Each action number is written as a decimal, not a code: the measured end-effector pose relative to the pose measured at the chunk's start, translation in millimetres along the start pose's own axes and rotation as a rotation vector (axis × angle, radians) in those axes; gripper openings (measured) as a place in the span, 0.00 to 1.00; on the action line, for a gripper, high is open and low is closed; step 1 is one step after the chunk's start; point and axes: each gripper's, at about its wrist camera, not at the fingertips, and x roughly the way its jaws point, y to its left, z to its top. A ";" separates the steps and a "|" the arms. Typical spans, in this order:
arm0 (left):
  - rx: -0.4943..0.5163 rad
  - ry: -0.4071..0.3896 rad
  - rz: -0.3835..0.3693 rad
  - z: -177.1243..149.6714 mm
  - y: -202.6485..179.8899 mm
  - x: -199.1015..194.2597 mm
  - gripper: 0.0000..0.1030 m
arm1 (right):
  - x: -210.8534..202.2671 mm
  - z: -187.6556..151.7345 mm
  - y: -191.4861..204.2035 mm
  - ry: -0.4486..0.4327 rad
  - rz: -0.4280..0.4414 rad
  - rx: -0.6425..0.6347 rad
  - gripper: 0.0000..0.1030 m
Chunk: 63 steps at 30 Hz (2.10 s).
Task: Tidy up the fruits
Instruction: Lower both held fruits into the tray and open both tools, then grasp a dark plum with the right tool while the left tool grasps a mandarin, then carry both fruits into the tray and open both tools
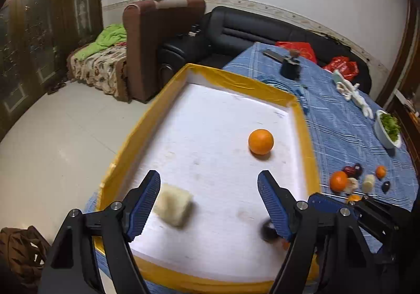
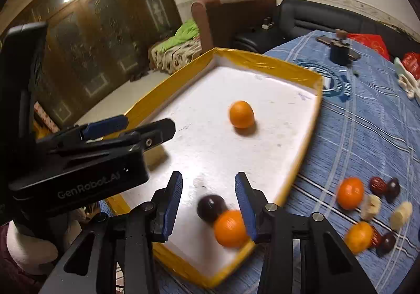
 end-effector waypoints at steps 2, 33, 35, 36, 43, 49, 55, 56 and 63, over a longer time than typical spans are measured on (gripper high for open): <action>0.004 0.008 -0.051 -1.6 -10.3 -5.8 0.74 | -12.1 -3.1 -13.2 -0.018 0.001 0.022 0.45; 0.292 0.142 -0.286 -49.3 -167.6 24.7 0.57 | -68.7 -72.7 -193.9 -0.023 -0.101 0.303 0.40; 0.299 0.152 -0.283 -50.5 -171.7 28.8 0.57 | -69.3 -74.1 -194.8 -0.030 -0.086 0.312 0.35; 0.303 0.156 -0.283 -50.9 -173.9 30.5 0.57 | -69.8 -74.9 -196.6 -0.034 -0.077 0.320 0.33; 0.344 0.200 -0.277 -57.1 -195.6 49.7 0.57 | -75.8 -77.7 -209.0 -0.056 -0.052 0.375 0.28; 0.353 0.204 -0.269 -60.5 -206.8 63.1 0.52 | -82.4 -78.2 -211.1 -0.080 -0.034 0.391 0.28; 0.322 0.179 -0.281 -58.1 -200.1 57.1 0.30 | -83.1 -78.8 -213.2 -0.088 -0.024 0.401 0.28; 0.307 0.174 -0.286 -57.1 -196.9 54.2 0.30 | -83.2 -79.0 -213.4 -0.090 -0.025 0.402 0.28; 0.173 0.102 -0.293 -36.6 -142.1 17.4 0.31 | -85.4 -76.5 -209.4 -0.102 0.048 0.427 0.28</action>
